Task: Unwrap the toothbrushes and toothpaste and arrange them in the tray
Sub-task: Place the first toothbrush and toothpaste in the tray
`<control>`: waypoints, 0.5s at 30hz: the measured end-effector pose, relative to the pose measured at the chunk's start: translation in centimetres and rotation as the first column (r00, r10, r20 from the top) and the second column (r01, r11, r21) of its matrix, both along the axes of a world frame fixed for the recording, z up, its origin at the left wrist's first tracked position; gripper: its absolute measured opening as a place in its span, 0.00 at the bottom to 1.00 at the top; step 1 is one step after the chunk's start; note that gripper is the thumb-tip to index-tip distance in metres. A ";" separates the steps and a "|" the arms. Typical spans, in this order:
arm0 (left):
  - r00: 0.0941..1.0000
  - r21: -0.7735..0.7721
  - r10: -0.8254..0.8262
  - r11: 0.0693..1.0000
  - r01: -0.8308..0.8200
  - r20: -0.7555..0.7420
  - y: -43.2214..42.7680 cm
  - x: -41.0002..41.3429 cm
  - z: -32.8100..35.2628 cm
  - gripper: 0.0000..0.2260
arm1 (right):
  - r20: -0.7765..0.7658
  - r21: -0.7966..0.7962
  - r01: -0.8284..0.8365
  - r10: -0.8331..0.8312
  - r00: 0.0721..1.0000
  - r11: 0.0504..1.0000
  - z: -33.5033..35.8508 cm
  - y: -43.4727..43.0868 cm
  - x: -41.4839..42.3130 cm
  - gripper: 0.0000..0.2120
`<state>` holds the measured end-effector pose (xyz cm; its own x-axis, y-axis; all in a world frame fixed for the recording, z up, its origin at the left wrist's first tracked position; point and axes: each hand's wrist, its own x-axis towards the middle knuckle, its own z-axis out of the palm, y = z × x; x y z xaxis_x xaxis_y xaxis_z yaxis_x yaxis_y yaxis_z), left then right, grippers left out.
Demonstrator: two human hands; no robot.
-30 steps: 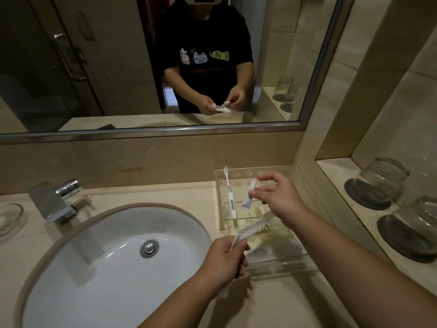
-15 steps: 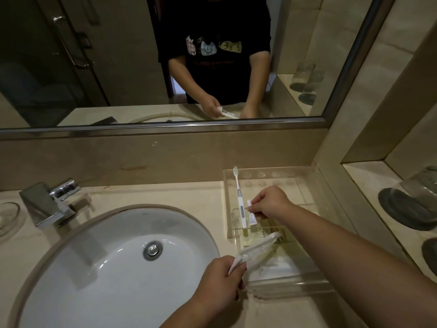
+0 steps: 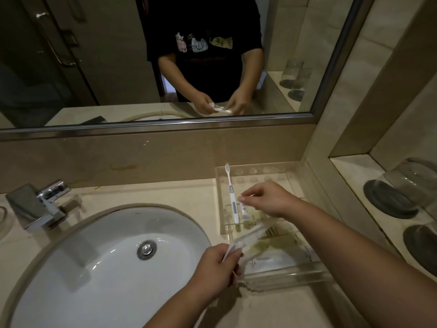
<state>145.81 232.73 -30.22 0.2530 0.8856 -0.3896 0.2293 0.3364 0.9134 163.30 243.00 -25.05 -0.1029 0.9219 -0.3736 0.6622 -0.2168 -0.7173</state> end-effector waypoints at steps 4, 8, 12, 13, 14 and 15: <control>0.993 -0.010 -0.008 1.000 0.009 0.114 0.6 -0.9 2.1 0.10 | 0.030 -0.198 -0.402 0.415 0.909 0.894 3.9 -2.9 0.8 0.22; 0.992 0.031 -0.122 0.992 0.121 0.014 0.2 -2.6 4.0 0.07 | 0.116 -0.075 -0.388 0.394 0.912 0.919 6.6 -4.3 1.6 0.05; 0.995 0.052 -0.075 0.996 0.078 -0.058 -0.6 -5.1 5.8 0.07 | 0.115 -0.154 -0.352 0.371 0.922 0.923 8.5 -6.2 2.5 0.03; 0.998 0.063 -0.017 0.998 0.021 -0.060 -0.7 -5.6 6.3 0.09 | 0.141 -0.176 -0.350 0.376 0.916 0.920 8.7 -6.6 2.5 0.02; 0.997 0.084 0.039 0.996 -0.033 -0.069 -0.7 -6.0 6.8 0.10 | 0.196 -0.181 -0.353 0.385 0.902 0.918 8.9 -7.1 2.2 0.05; 0.992 0.119 0.075 0.991 -0.063 -0.097 -0.8 -6.1 7.2 0.11 | 0.272 -0.159 -0.360 0.391 0.879 0.919 8.9 -7.6 1.9 0.14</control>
<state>139.66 231.95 -23.06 0.1538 0.9402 -0.3038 0.3024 0.2479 0.9204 165.22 235.35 -16.16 -0.3056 0.7916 -0.5292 0.8844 0.0300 -0.4659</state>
